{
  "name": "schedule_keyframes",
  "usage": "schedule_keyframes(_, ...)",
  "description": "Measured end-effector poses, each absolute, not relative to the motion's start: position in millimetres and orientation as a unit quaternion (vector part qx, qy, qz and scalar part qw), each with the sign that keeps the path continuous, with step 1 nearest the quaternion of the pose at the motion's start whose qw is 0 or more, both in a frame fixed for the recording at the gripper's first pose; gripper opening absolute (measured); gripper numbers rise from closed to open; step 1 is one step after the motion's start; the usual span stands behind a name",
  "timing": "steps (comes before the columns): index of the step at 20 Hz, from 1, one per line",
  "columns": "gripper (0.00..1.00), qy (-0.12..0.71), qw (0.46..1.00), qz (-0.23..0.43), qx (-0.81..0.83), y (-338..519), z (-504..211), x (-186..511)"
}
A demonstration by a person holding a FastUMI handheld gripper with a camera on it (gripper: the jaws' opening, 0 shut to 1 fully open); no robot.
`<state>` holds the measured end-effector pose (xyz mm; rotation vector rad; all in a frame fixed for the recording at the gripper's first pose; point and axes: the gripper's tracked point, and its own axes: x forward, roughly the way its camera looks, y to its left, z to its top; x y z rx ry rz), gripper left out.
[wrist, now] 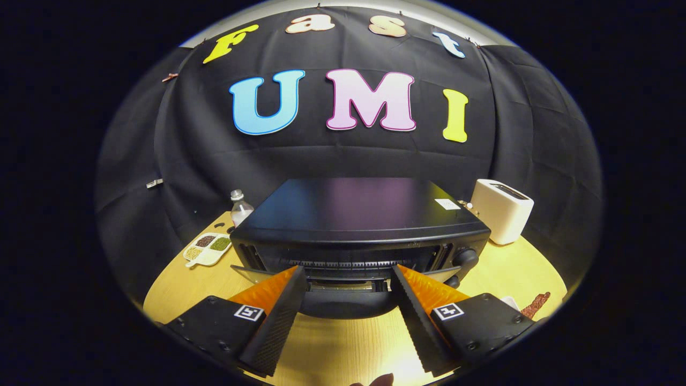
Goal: Open the toaster oven, put the food inside, and close the toaster oven door.
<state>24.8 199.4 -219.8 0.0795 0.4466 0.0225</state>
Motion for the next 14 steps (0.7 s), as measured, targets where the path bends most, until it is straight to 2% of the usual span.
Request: schedule_keyframes(14, 0.98, 0.267, 0.963, 0.012, 0.023, 202, -250, -29)
